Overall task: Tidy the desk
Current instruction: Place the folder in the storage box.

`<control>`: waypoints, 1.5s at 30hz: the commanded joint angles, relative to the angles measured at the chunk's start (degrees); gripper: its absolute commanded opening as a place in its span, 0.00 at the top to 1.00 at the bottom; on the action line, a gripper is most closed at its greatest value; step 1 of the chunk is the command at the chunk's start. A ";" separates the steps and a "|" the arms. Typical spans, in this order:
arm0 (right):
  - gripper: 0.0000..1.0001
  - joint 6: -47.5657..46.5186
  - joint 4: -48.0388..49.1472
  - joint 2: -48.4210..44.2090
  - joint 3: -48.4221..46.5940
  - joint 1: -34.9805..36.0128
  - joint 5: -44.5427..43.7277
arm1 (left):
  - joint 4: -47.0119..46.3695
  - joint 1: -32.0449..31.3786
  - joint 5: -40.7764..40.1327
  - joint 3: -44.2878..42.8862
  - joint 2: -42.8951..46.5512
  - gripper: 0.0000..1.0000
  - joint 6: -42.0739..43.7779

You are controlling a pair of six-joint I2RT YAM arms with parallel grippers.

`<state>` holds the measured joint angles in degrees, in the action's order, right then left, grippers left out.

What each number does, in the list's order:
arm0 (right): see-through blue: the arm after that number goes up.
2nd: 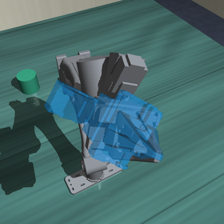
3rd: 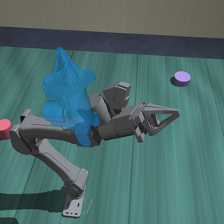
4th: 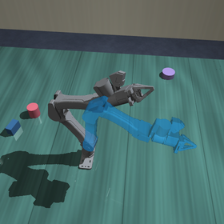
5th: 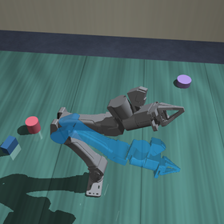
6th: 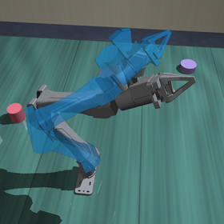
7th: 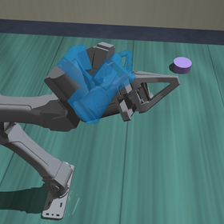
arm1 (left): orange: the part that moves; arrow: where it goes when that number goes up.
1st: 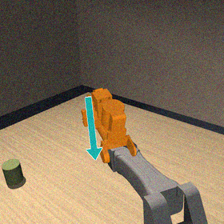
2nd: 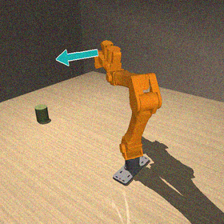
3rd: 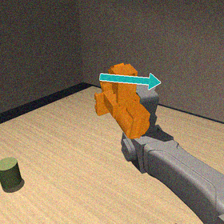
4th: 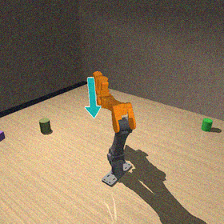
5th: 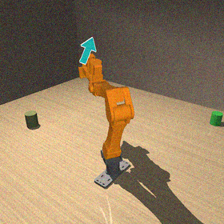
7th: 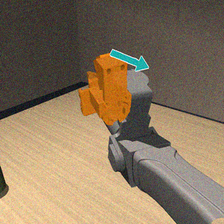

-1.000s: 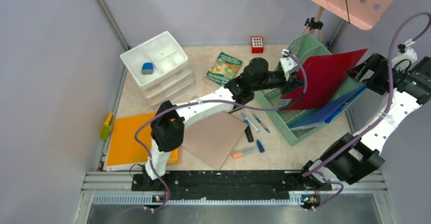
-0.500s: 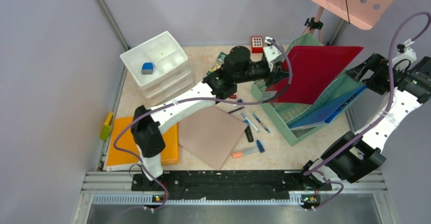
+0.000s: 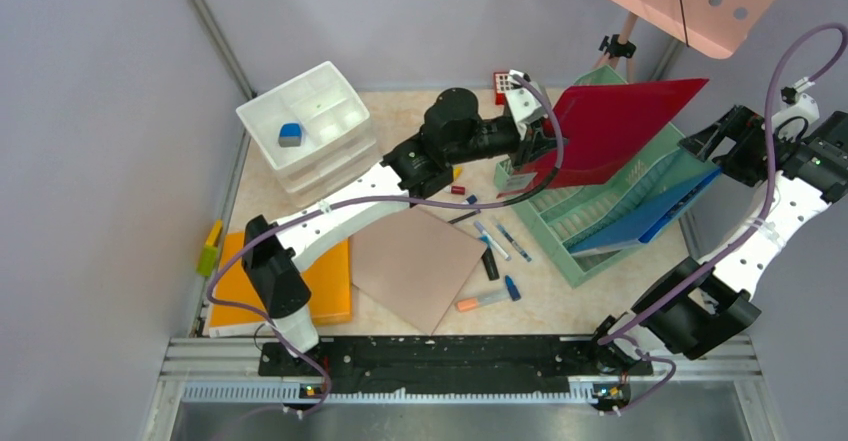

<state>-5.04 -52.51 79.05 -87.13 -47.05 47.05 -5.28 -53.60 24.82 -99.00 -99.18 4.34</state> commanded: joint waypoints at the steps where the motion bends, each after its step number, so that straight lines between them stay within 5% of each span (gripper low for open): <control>1: 0.08 -0.77 -1.19 0.27 -1.73 0.38 0.19 | -4.33 0.18 1.22 -0.27 -0.39 1.00 -2.04; 22: 0.08 -1.23 -0.59 -0.16 1.81 0.40 2.81 | -14.38 -1.06 -0.83 -6.56 -11.33 1.00 -4.17; 34: 0.09 -0.76 1.53 -0.93 5.23 0.88 3.83 | -29.27 -0.18 -3.36 -7.48 -17.59 1.00 -18.53; 45: 0.09 -1.73 2.36 -1.42 8.14 1.01 4.28 | -39.40 -1.93 -8.24 1.09 -18.90 1.00 -20.49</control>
<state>-5.98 -49.58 79.22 -80.68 -46.89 49.39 -34.81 -54.35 19.14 -100.03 -118.15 -15.99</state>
